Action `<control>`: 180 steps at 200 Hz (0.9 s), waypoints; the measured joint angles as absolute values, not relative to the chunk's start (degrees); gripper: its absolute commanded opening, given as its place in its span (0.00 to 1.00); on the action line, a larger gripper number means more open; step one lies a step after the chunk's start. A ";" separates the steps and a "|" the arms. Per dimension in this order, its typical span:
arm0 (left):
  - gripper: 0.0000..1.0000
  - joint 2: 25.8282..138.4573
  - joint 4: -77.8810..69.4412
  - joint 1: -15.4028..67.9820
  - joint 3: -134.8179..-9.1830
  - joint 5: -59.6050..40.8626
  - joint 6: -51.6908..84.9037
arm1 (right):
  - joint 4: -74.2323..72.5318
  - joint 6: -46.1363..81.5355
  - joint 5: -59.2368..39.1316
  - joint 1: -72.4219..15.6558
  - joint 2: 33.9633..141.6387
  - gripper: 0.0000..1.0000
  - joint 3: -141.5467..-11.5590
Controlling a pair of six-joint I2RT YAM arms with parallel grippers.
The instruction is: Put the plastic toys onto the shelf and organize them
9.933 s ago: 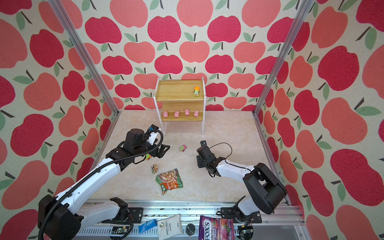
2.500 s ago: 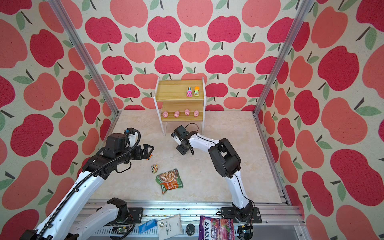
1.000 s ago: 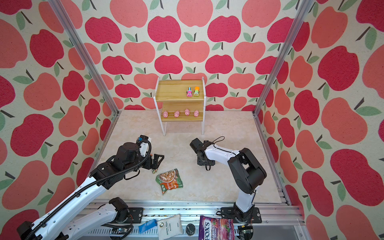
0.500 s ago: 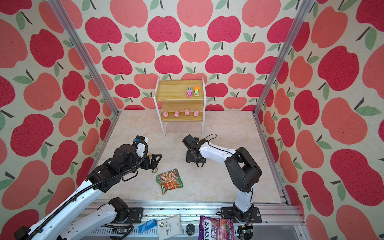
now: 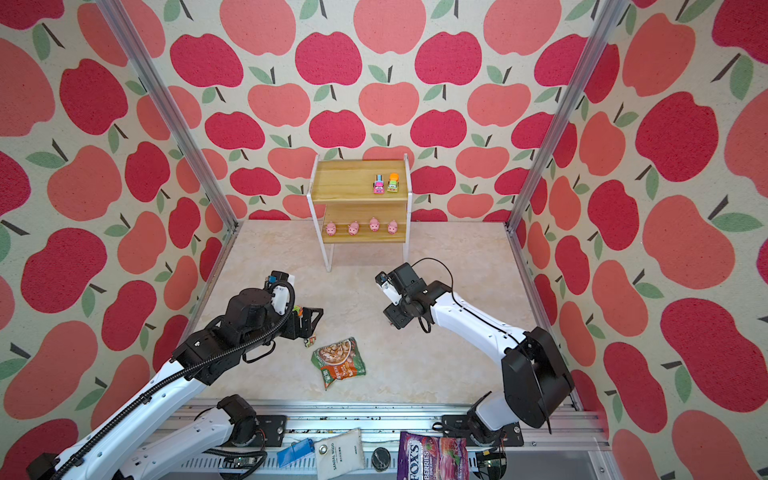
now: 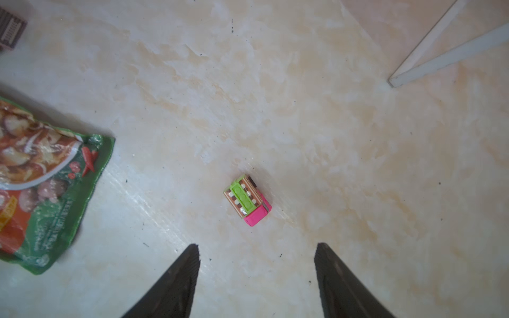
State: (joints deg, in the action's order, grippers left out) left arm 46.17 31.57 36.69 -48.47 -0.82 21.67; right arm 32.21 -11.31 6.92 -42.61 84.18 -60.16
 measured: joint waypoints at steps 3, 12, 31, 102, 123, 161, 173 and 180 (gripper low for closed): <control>0.99 46.28 31.55 36.69 -48.69 -0.82 21.69 | 32.23 -12.51 6.90 -42.61 83.94 0.69 -59.81; 0.99 46.50 31.62 36.75 -49.25 -0.82 21.82 | 32.21 -16.29 6.59 -42.39 83.13 0.69 -58.57; 0.99 46.89 31.81 37.06 -50.39 -0.82 22.02 | 32.21 -22.63 5.10 -41.89 82.43 0.67 -56.51; 0.99 47.66 32.95 37.74 -52.51 -0.78 23.55 | 30.92 -31.83 -6.00 -38.06 87.26 0.58 -57.06; 0.99 48.21 33.06 37.74 -52.73 -0.60 23.70 | 30.81 -32.99 -7.07 -37.80 89.89 0.58 -57.95; 0.99 50.19 33.21 37.74 -53.65 -0.40 23.68 | 29.21 -33.71 -7.38 -37.80 93.51 0.58 -58.30; 0.99 51.00 33.19 37.74 -53.98 -0.43 23.51 | 28.77 -33.74 -7.14 -37.80 94.54 0.58 -58.65; 0.99 51.37 33.19 37.74 -54.08 -0.43 23.49 | 28.49 -33.76 -6.98 -37.80 95.15 0.58 -58.98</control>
State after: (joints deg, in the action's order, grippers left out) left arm 51.37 33.19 37.74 -54.08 -0.43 23.49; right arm 28.49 -33.76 -6.98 -37.80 95.15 -58.98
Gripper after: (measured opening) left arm 0.992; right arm 0.579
